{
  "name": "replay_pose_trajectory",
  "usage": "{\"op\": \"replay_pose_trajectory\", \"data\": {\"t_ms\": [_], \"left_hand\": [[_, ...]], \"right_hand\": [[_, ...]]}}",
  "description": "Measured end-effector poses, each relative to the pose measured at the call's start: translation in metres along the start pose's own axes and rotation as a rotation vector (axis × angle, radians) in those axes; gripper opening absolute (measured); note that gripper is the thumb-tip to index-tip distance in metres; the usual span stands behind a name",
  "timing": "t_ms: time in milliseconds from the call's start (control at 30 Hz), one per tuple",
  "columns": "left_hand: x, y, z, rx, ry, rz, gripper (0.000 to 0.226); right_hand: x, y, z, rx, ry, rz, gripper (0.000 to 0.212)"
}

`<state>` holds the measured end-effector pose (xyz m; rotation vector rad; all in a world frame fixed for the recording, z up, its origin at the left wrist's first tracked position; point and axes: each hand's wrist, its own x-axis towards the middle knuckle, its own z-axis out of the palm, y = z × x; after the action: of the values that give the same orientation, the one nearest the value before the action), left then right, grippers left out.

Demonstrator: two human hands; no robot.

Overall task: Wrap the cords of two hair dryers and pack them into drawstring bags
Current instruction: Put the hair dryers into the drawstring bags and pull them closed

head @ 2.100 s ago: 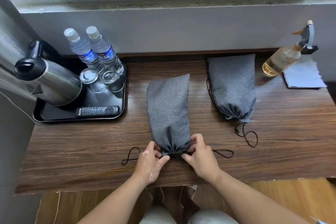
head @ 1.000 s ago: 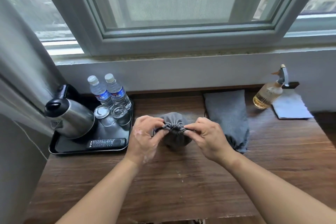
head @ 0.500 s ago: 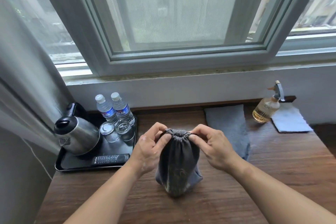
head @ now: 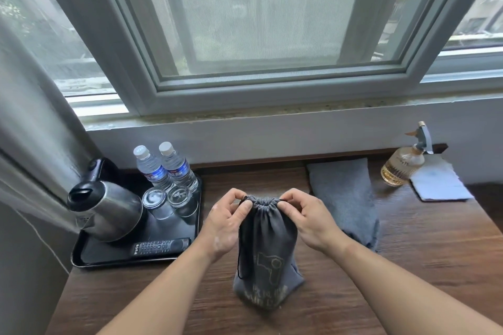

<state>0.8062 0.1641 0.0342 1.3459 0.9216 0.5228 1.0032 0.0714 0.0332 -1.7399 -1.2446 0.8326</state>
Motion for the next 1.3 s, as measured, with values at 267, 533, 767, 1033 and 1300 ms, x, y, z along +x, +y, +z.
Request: {"op": "replay_pose_trajectory", "data": {"t_ms": [267, 533, 767, 1033, 1300], "left_hand": [[0.071, -0.022, -0.016, 0.107, 0.023, -0.018, 0.009], [0.138, -0.06, -0.033, 0.127, 0.101, -0.121, 0.015], [0.135, -0.074, -0.035, 0.221, 0.176, -0.202, 0.031], [0.031, -0.115, -0.003, 0.17, 0.103, -0.451, 0.134], [0.008, -0.128, 0.031, 0.221, 0.108, -0.453, 0.109]], "right_hand": [[0.074, 0.038, 0.012, -0.067, -0.034, 0.081, 0.01], [0.14, 0.076, 0.04, -0.123, -0.047, 0.143, 0.012], [0.141, 0.093, 0.044, 0.056, -0.038, 0.25, 0.009], [0.035, 0.096, 0.03, 0.14, -0.163, 0.347, 0.067], [0.003, 0.12, 0.058, -0.12, -0.195, 0.232, 0.077]]}}
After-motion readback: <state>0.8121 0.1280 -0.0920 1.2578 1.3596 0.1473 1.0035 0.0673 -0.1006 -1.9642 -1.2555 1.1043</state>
